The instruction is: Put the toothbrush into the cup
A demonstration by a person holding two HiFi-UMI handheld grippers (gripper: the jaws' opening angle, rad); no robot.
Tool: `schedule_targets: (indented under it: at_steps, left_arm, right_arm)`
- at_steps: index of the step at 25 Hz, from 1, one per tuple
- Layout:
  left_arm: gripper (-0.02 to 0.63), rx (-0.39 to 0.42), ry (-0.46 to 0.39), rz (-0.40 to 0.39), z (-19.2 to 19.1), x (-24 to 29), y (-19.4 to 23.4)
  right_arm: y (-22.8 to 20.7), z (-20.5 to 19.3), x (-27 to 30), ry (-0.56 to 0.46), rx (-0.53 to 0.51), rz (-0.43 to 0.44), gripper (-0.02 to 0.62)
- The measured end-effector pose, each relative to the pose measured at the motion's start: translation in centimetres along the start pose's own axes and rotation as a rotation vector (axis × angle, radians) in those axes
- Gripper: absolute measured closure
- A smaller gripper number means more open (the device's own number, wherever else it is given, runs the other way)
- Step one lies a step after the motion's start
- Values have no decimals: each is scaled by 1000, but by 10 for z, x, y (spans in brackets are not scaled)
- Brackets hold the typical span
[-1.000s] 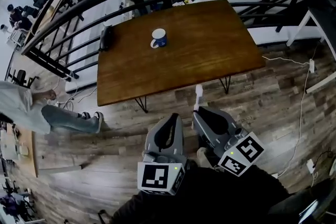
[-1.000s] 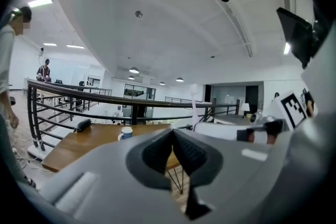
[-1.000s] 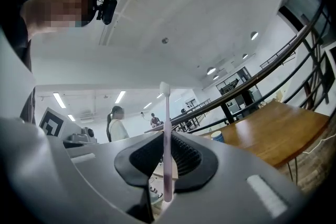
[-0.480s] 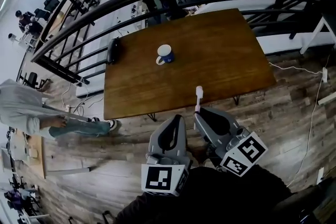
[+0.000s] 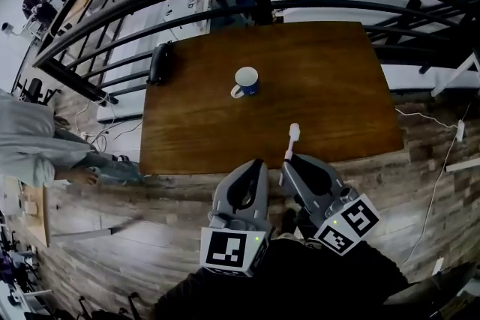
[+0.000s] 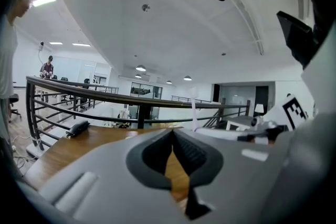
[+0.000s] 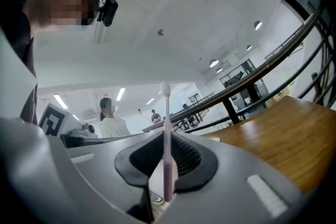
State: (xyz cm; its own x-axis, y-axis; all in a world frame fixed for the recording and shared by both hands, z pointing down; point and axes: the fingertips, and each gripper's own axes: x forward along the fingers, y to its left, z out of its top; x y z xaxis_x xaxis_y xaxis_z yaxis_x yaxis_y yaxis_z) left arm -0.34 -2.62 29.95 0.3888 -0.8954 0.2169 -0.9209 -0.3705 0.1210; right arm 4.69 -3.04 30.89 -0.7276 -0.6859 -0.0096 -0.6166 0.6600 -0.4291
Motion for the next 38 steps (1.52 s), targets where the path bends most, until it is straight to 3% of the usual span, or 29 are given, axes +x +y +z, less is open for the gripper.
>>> schedule_targets:
  at_steps: [13, 25, 38]
  left_arm:
    - [598, -83, 48, -56, 24, 103, 125]
    - [597, -58, -125, -100, 113, 143, 199]
    - [597, -131, 13, -82, 63, 174, 205]
  right_arm:
    - [-50, 4, 149, 61, 7, -85, 549]
    - [-53, 90, 242, -60, -168, -118, 549]
    - [-99, 65, 251, -15, -170, -176, 549]
